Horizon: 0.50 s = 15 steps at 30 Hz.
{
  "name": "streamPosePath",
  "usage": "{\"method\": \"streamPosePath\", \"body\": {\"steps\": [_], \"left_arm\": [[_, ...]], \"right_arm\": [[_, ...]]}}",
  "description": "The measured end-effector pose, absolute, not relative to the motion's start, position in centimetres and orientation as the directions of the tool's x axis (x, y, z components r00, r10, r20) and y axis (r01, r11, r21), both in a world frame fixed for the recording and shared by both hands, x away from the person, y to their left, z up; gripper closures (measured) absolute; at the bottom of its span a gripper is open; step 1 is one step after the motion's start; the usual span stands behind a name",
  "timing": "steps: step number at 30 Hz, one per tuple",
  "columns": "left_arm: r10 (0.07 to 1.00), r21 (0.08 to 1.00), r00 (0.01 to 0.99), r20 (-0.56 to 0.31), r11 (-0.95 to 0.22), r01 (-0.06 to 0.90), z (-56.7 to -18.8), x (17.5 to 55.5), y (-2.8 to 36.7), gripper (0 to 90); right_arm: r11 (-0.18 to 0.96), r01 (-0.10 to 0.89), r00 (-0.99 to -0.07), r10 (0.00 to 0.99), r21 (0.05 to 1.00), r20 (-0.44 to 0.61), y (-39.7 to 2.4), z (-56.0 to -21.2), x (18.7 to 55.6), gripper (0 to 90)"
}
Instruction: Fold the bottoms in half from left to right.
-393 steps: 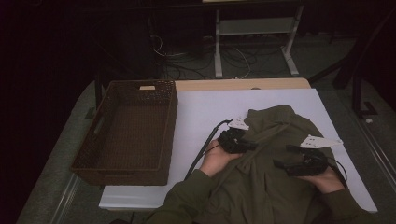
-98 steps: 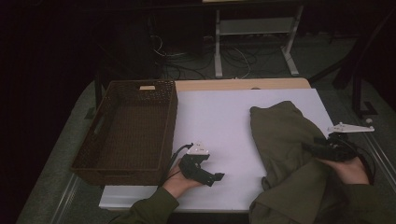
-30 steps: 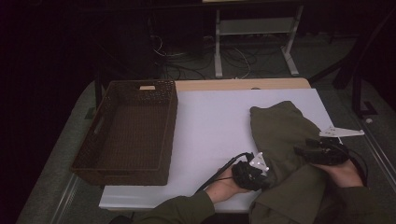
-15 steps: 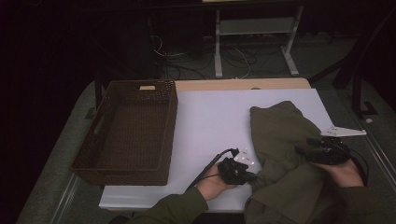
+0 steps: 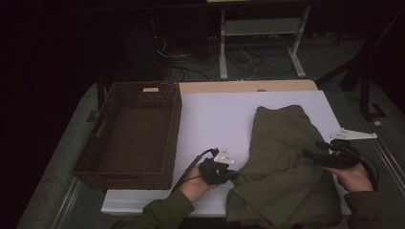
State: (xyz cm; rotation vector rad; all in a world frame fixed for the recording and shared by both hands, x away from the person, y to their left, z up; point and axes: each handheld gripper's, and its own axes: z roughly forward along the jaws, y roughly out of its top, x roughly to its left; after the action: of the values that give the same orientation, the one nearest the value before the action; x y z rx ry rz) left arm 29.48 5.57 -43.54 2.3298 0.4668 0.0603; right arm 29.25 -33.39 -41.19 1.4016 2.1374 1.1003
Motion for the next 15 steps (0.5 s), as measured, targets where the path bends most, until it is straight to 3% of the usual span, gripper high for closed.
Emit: {"method": "streamPosePath", "body": {"steps": [4,15], "left_arm": [[0.398,0.69,0.911,-0.104,-0.631,0.354,-43.6,29.9,7.3,87.6],[0.393,0.687,0.912,-0.116,-0.631,0.36,-44.1,30.1,7.3,87.3]], "right_arm": [[0.192,0.627,-0.418,0.901,0.755,0.118,-34.2,-41.4,29.1,34.0],[0.146,0.738,-0.31,0.94,0.659,0.139,-36.3,-43.5,29.2,33.6]]}}
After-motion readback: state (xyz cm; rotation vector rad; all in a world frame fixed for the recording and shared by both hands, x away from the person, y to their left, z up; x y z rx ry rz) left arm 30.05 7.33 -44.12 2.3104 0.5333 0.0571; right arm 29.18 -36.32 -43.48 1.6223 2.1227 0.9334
